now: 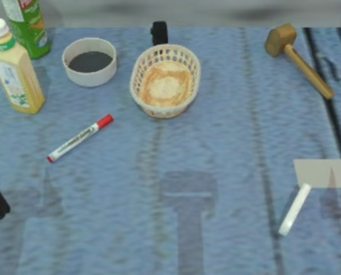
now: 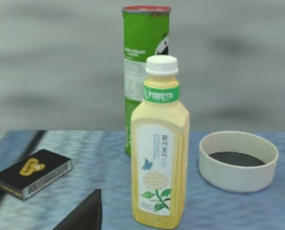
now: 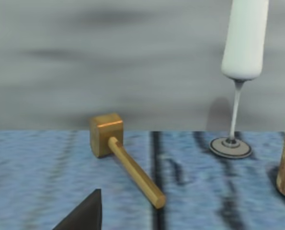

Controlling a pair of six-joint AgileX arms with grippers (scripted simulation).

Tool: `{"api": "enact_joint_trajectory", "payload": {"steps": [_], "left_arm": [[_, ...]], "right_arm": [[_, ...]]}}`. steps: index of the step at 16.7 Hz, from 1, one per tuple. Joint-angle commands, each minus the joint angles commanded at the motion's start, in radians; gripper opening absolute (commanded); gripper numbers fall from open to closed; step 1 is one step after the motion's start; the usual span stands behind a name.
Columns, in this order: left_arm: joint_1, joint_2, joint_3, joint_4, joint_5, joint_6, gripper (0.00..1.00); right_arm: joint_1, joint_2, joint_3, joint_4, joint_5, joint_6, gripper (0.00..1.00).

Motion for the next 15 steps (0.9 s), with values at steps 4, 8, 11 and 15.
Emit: {"api": "enact_joint_trajectory", "payload": {"steps": [4,8,11,15], "left_arm": [[0.0,0.0,0.0,0.0,0.0,0.0,1.0],[0.0,0.0,0.0,0.0,0.0,0.0,1.0],[0.0,0.0,0.0,0.0,0.0,0.0,1.0],[0.0,0.0,0.0,0.0,0.0,0.0,1.0]], "right_arm": [[0.012,0.032,0.032,-0.027,-0.001,0.026,1.0],[0.072,0.224,0.2,-0.168,-0.003,0.162,1.0],[0.136,0.477,0.378,-0.329,-0.001,0.31,1.0],[0.232,0.898,0.639,-0.577,0.002,0.53,1.0]]}}
